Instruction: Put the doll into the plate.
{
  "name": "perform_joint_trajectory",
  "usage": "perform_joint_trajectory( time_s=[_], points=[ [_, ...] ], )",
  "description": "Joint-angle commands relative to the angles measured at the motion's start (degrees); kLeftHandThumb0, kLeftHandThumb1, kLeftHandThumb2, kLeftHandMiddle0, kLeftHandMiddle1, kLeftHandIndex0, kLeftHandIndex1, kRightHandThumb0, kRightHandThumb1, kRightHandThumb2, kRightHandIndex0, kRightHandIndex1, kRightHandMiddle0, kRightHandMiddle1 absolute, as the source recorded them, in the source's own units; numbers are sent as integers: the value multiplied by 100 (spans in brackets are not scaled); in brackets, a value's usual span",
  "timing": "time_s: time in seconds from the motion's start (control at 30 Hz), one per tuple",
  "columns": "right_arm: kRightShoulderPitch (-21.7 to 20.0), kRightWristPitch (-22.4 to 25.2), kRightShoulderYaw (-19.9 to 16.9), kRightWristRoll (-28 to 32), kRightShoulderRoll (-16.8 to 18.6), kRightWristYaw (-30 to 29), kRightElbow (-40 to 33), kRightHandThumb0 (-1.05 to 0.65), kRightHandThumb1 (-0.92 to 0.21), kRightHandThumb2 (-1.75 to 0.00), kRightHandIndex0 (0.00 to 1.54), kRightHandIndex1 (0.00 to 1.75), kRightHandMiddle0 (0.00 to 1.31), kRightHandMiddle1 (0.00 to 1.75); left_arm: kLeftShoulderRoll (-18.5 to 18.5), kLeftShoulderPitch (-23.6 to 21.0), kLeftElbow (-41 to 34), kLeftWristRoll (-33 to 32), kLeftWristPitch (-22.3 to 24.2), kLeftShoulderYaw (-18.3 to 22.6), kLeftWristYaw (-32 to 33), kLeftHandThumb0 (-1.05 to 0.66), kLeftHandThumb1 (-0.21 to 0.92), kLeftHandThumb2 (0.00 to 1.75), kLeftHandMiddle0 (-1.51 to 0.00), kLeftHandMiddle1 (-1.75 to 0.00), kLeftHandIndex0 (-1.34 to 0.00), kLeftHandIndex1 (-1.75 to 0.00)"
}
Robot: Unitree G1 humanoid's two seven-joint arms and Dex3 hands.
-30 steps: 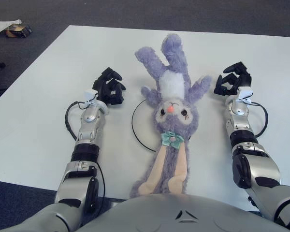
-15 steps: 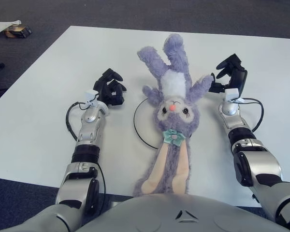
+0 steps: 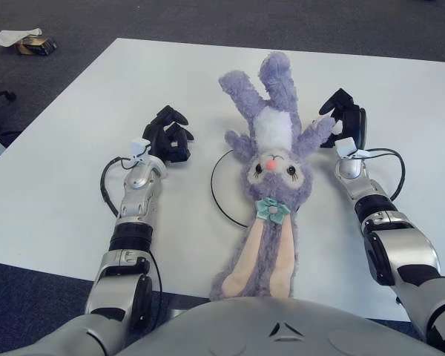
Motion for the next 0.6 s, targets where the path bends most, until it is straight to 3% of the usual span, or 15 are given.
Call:
perform_joint_trajectory(
  time_s=[0.0,0.27,0.57],
  points=[
    [516,439,-159,541,151,949,299,-45,-38,-123,115,175,56,174,-45,330,168,-22,296,21,-3,-1,20,146,-59,-175,-58,-175],
    [488,1728,-229,1143,-26,2691,-54,-46,-40,-121,108,175,55,175,-30,380,58,-26,346,44,-16,-1,20,146,-59,-175,-58,-175],
    [839,2501,-81,1063,-285,3035,-1120,-44,-45,-115,95,175,51,175,-18,409,-12,0,336,55,-13,-1,20,146,-59,-175,-58,-175]
  ],
)
